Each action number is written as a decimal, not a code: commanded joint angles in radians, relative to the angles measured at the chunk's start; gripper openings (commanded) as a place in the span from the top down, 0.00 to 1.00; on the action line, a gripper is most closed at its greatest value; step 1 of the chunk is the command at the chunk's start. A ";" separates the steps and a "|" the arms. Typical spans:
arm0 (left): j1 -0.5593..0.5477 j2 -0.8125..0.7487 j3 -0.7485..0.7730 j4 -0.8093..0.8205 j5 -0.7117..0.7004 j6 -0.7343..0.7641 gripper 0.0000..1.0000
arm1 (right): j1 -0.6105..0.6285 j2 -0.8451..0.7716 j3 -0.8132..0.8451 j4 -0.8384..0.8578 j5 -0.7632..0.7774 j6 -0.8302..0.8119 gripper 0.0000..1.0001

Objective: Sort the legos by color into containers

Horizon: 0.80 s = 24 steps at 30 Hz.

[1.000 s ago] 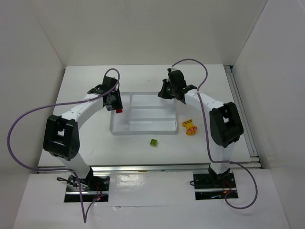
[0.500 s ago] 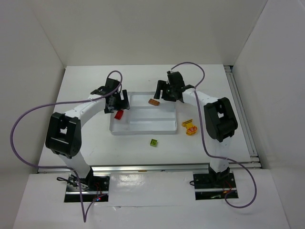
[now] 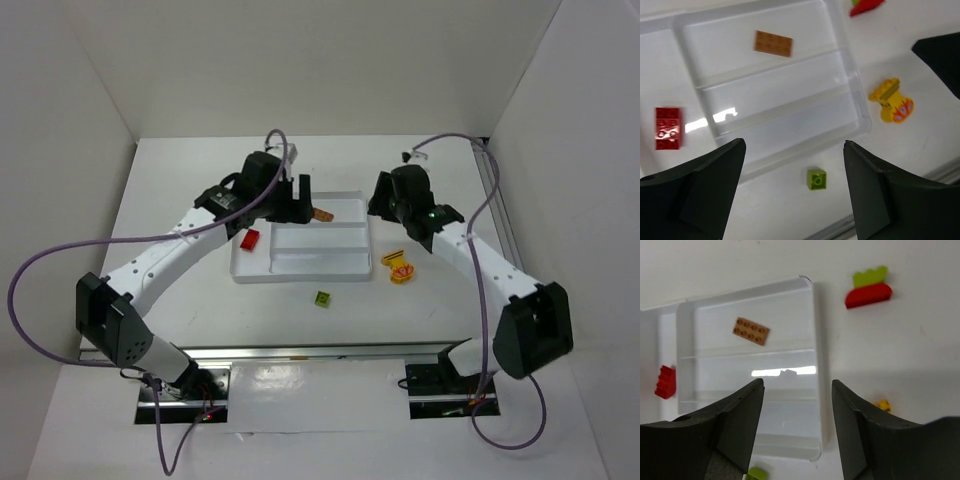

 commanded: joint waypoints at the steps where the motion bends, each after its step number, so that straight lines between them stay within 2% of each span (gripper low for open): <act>1: -0.111 0.015 0.011 -0.042 0.047 0.044 0.10 | -0.007 -0.104 -0.162 -0.157 0.077 0.068 0.35; 3: -0.194 0.030 -0.022 -0.066 0.034 0.044 0.16 | 0.005 -0.197 -0.266 -0.194 0.049 0.095 0.35; 5: -0.246 0.041 -0.060 -0.066 0.019 0.032 0.18 | 0.030 -0.261 -0.320 -0.209 0.002 0.108 0.35; 8: -0.277 0.066 -0.140 -0.037 0.082 0.007 0.19 | 0.071 -0.360 -0.384 -0.218 -0.061 0.120 0.31; 9: -0.295 0.066 -0.162 -0.026 0.082 -0.004 0.19 | 0.071 -0.360 -0.384 -0.241 -0.035 0.129 0.29; 10: -0.321 0.085 -0.191 -0.017 0.082 -0.013 0.16 | 0.071 -0.369 -0.371 -0.305 0.012 0.160 0.27; 12: -0.353 0.111 -0.208 -0.017 0.071 -0.028 0.09 | 0.071 -0.369 -0.356 -0.344 0.059 0.172 0.24; 15: -0.404 0.168 -0.217 -0.008 0.019 -0.083 0.04 | 0.071 -0.394 -0.336 -0.369 0.119 0.183 0.21; 16: -0.416 0.206 -0.226 -0.008 -0.005 -0.102 0.04 | 0.071 -0.403 -0.336 -0.379 0.129 0.183 0.11; 17: -0.427 0.227 -0.226 -0.008 -0.025 -0.132 0.05 | 0.071 -0.403 -0.325 -0.379 0.129 0.183 0.07; 20: -0.438 0.280 -0.237 0.036 -0.036 -0.164 0.11 | 0.071 -0.403 -0.305 -0.392 0.147 0.183 0.07; 24: -0.438 0.331 -0.237 0.055 -0.151 -0.218 0.19 | 0.071 -0.403 -0.293 -0.404 0.147 0.165 0.07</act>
